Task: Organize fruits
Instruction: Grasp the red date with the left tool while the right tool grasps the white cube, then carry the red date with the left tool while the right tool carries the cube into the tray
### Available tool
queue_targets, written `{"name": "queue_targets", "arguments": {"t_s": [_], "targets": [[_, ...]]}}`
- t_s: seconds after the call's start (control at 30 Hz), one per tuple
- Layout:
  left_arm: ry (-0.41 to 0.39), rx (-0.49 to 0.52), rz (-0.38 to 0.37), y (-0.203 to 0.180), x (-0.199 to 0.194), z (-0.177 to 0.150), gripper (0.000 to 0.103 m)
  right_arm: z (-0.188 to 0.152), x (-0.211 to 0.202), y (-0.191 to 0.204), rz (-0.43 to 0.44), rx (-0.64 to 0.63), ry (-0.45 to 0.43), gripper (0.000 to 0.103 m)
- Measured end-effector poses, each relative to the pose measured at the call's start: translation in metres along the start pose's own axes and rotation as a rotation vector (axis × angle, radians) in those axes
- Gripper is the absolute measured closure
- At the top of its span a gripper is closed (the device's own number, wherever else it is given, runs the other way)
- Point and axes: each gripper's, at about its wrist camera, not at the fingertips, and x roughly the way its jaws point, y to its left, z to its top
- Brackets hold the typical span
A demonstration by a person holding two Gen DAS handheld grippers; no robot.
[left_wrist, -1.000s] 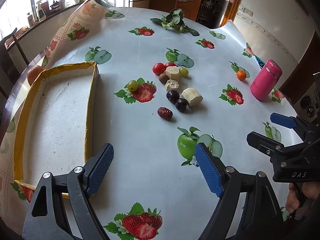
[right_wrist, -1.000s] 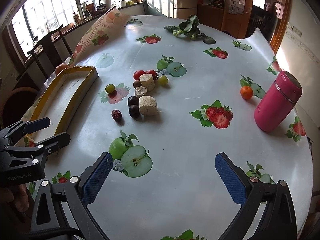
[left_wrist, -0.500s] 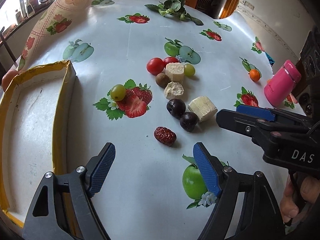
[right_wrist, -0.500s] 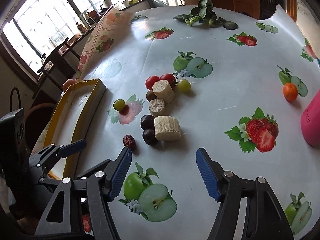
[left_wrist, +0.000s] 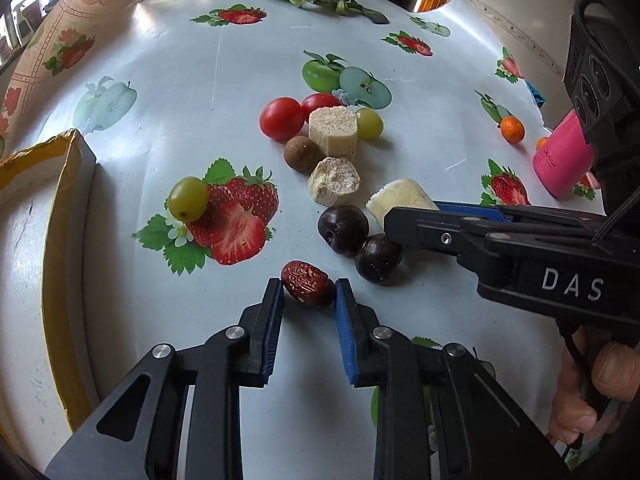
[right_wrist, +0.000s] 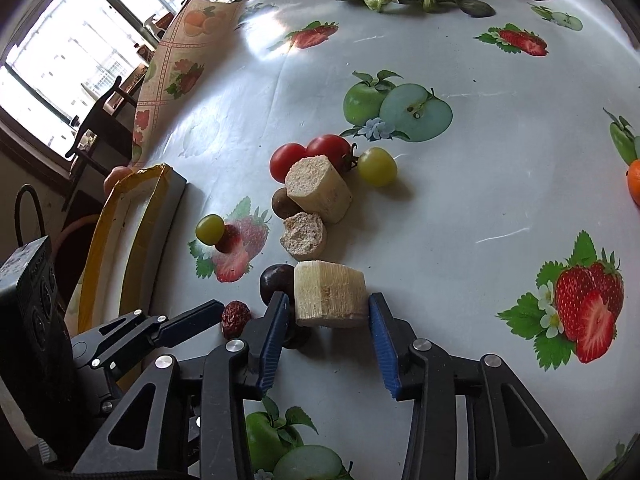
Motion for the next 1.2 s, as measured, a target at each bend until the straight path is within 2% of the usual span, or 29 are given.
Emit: {"name": "queue_targets", "arguments": {"t_s": [0.1, 0.4, 0.73, 1.2], "targets": [[0.001, -0.012, -0.036, 0.002, -0.004, -0.001, 0.08, -0.002, -0.006, -0.002, 0.003, 0.014, -0.009, 0.065], [-0.034, -0.068, -0.067, 0.02, -0.038, -0.015, 0.08, -0.02, -0.038, 0.012, 0.037, 0.01, -0.057, 0.065], [-0.072, -0.112, -0.065, 0.044, -0.076, -0.038, 0.08, -0.046, -0.05, 0.057, 0.069, -0.043, -0.048, 0.065], [-0.119, -0.177, -0.029, 0.093, -0.12, -0.073, 0.081, -0.068, -0.04, 0.12, 0.106, -0.119, -0.017, 0.065]]}}
